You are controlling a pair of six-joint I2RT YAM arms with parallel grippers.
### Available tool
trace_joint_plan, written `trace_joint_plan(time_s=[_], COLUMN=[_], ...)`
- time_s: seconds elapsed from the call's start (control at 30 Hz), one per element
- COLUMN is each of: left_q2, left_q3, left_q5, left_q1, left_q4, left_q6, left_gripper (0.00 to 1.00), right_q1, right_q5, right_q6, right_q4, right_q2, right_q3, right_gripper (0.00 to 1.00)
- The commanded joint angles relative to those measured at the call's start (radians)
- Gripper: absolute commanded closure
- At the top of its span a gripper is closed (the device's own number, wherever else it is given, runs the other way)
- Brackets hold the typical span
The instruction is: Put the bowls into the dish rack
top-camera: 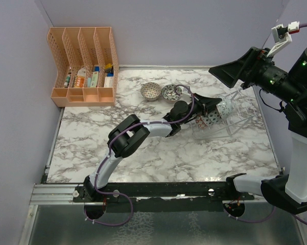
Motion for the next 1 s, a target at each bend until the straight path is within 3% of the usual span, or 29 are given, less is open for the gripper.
trace_joint_plan(time_s=[0.0, 0.17, 0.47, 0.63, 0.97], left_q2=[-0.013, -0.011, -0.012, -0.03, -0.074], left_q3=[-0.025, -0.017, 0.03, 0.029, 0.097], left_q5=[0.021, 0.029, 0.05, 0.051, 0.097], left_q1=[0.03, 0.035, 0.042, 0.05, 0.065], left_q4=[-0.038, -0.06, -0.122, -0.15, -0.372], left_q6=[0.036, 0.045, 0.074, 0.089, 0.159], left_gripper=[0.92, 0.9, 0.73, 0.69, 0.58], right_q1=[-0.004, -0.004, -0.004, -0.004, -0.004], right_q5=[-0.001, -0.001, 0.0, 0.001, -0.001], right_q6=[-0.011, -0.012, -0.014, -0.014, -0.011], right_q4=[-0.005, -0.003, -0.002, 0.001, 0.009], right_q2=[-0.003, -0.008, -0.014, -0.017, -0.022], right_q3=[-0.011, -0.02, -0.035, -0.039, -0.045], right_gripper=[0.01, 0.01, 0.01, 0.01, 0.01])
